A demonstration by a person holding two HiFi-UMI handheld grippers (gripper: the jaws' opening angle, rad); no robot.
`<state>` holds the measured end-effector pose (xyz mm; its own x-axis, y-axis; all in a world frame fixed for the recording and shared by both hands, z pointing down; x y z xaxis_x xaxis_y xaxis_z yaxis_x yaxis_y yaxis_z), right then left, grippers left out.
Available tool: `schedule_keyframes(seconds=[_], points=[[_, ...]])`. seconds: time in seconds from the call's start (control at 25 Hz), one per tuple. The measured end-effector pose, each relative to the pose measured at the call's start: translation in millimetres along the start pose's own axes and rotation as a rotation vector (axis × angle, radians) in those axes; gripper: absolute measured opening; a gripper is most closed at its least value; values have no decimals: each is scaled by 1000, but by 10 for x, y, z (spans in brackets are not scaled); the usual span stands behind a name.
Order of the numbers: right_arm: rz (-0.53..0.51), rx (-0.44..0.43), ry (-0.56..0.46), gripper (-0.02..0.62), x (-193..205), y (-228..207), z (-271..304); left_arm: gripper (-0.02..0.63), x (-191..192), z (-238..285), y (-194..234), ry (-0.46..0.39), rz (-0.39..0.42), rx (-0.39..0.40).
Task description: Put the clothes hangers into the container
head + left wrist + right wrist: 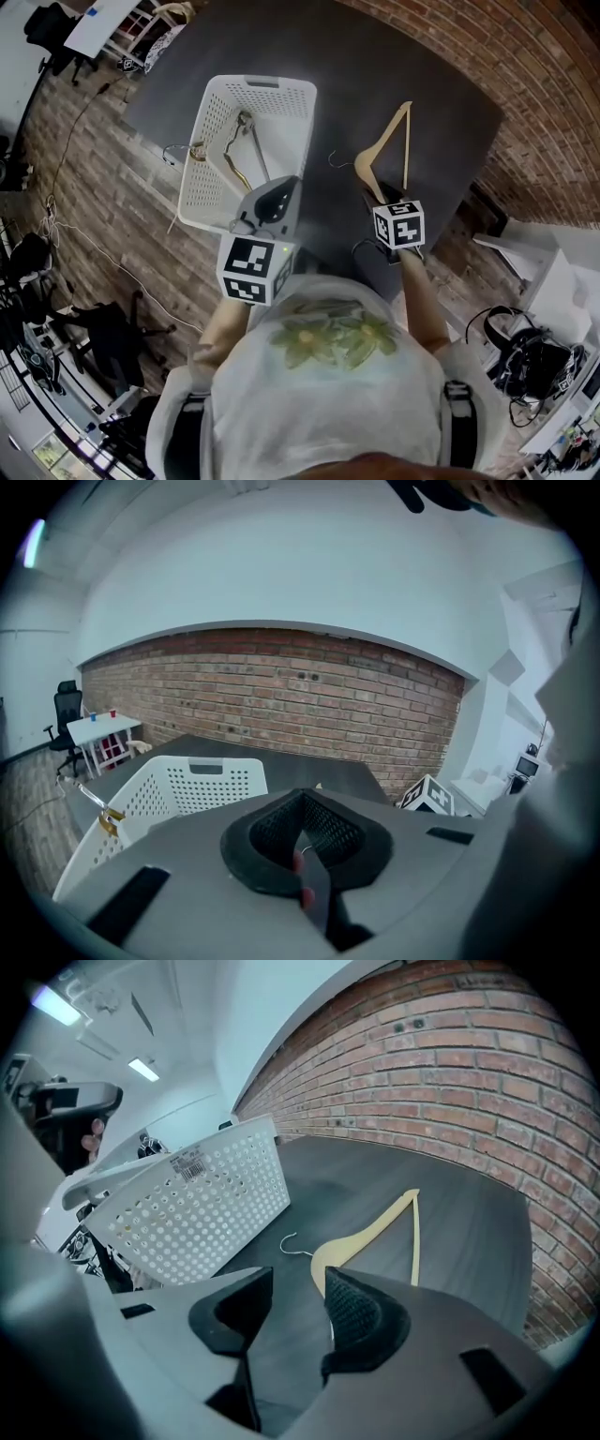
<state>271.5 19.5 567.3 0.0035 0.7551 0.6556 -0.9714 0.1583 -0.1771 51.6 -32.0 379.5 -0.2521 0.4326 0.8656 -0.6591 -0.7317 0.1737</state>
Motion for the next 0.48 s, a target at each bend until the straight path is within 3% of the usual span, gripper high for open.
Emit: schedule_keyframes(seconds=[0.48], points=[[-91, 35, 138, 169, 331, -235, 409, 28, 32, 6, 16, 21, -19, -41]])
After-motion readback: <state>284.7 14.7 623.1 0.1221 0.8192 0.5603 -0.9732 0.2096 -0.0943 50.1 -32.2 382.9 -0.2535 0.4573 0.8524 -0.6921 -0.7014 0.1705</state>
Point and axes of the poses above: the fingertips, and each gripper's own axes: z forward along the fingers, y to its left, x out of its underside, the point moved 8 cm from there along -z, backward along the fingers, and after that the axes turned 3 degrees about -z, right-handed, at the moved point
